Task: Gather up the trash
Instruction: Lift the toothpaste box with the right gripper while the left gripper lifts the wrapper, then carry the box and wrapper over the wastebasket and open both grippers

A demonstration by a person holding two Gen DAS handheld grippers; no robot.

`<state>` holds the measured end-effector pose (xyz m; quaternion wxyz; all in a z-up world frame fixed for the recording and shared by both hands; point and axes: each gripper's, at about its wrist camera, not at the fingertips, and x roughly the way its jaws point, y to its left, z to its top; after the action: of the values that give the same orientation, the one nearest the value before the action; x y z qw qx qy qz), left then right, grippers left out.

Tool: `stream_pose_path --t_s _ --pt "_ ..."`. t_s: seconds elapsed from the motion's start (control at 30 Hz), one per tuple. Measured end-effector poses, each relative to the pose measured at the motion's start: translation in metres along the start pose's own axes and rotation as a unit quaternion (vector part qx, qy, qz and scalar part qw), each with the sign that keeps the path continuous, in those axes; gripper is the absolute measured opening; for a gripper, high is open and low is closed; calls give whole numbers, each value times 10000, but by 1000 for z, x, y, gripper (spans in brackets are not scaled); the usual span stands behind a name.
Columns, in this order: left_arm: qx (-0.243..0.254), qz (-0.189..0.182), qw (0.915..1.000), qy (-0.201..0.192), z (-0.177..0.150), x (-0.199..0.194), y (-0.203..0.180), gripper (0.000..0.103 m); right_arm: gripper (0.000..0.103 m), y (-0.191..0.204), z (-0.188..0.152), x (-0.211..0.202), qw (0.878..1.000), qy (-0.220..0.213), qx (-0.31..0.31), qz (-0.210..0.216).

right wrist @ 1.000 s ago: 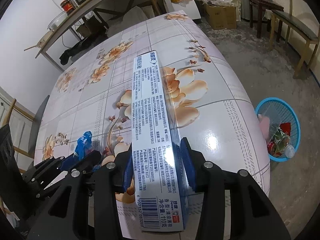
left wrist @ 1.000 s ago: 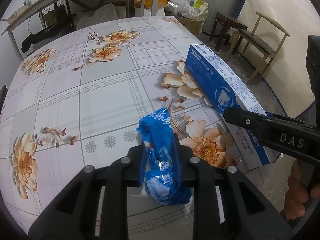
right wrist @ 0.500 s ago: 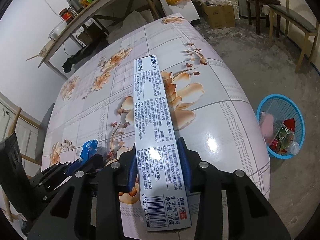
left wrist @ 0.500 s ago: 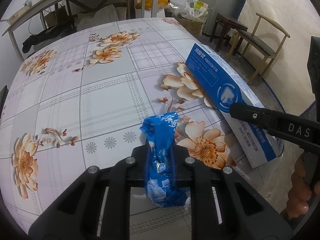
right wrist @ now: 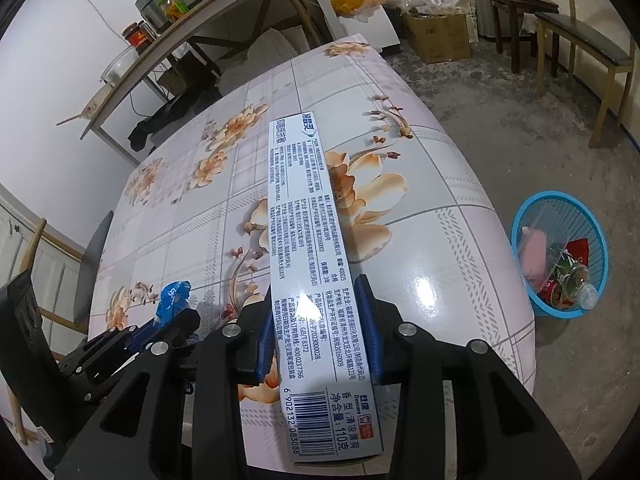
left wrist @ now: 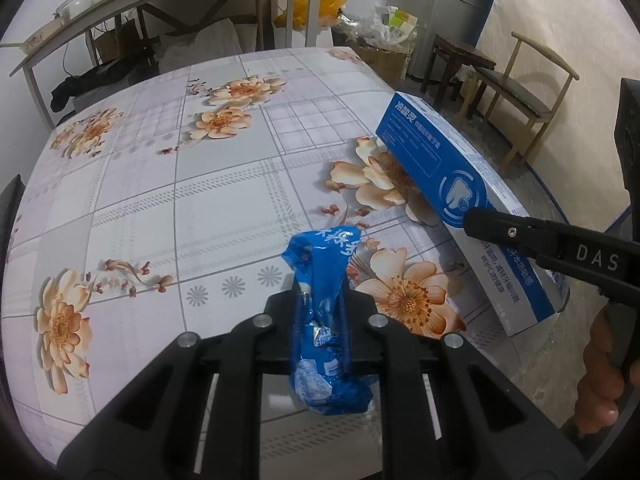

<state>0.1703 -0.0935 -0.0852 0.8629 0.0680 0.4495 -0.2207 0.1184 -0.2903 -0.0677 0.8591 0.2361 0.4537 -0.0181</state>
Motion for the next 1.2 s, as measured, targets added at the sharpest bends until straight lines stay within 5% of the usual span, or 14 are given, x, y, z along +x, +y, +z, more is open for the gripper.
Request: stream_pose_path --t_s 0.57,0.87,1.2 --pt "77 6 9992 -397 7 -40 -7 13 36 -11 3 -48 9989 -441 112 126" --pt "480 -486 9952 -703 37 -63 -47 13 36 -78 0 -121 9903 -1137 759 -245" --pt "1099 -1251 9847 -513 69 -57 -126 13 36 -170 -35 -177 9685 -1618 1761 -692"
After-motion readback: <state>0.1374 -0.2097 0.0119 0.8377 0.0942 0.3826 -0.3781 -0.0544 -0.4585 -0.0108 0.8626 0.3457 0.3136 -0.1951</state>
